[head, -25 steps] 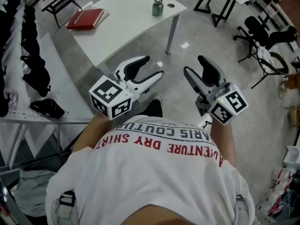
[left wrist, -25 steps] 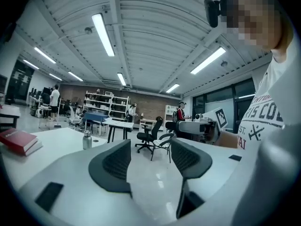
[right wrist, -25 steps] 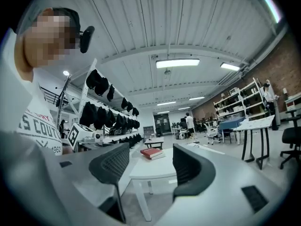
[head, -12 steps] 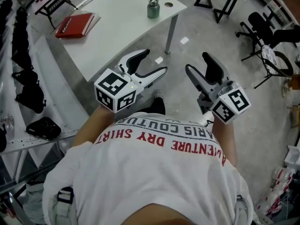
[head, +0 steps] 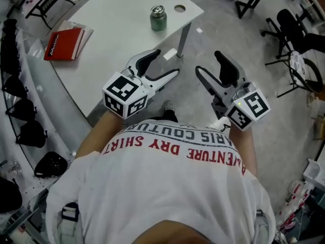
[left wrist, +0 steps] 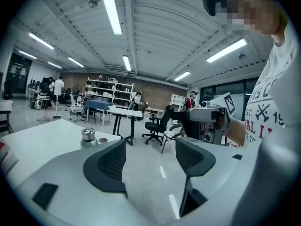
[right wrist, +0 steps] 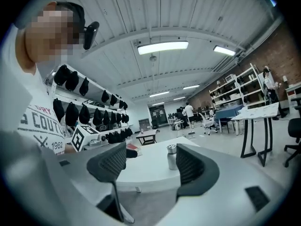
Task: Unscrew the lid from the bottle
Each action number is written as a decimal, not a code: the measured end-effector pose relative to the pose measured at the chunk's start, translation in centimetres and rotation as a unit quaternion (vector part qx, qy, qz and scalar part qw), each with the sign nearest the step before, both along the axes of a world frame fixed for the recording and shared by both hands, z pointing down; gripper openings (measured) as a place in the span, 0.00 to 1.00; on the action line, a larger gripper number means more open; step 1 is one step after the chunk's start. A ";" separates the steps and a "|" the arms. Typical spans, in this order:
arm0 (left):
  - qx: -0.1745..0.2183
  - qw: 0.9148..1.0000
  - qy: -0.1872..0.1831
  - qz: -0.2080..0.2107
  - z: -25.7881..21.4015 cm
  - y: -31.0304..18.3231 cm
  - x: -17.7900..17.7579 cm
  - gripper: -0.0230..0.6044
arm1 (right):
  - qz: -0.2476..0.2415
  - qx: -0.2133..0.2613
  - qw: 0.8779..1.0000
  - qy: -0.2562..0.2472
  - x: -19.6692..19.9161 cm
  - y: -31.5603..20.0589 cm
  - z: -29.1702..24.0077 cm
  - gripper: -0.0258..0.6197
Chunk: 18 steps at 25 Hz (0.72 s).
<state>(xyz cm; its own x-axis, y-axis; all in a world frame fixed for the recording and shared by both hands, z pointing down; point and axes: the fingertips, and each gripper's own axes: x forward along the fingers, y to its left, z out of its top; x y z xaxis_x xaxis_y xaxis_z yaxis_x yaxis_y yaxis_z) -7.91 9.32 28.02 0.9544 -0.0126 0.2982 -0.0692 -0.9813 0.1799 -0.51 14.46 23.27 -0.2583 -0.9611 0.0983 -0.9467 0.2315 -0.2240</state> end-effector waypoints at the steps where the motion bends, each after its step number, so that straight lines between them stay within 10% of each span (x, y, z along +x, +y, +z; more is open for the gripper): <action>1: 0.000 1.000 -0.003 -0.004 0.4 -1.1 0.8 0.56 | -0.004 -0.004 1.000 0.001 0.8 -1.1 0.2 0.53; 18: -0.014 0.993 -0.037 -0.113 6.4 -14.6 6.7 0.58 | -0.022 -0.037 0.999 0.008 7.3 -10.4 2.7 0.53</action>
<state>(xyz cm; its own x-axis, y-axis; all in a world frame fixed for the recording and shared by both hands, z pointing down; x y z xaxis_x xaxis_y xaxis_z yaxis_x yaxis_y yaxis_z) -1.24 -5.26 34.45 0.9038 -0.2139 0.3707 -0.3005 -0.9339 0.1938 6.75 4.10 26.02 -0.2976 -0.9387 0.1737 -0.9398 0.2561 -0.2263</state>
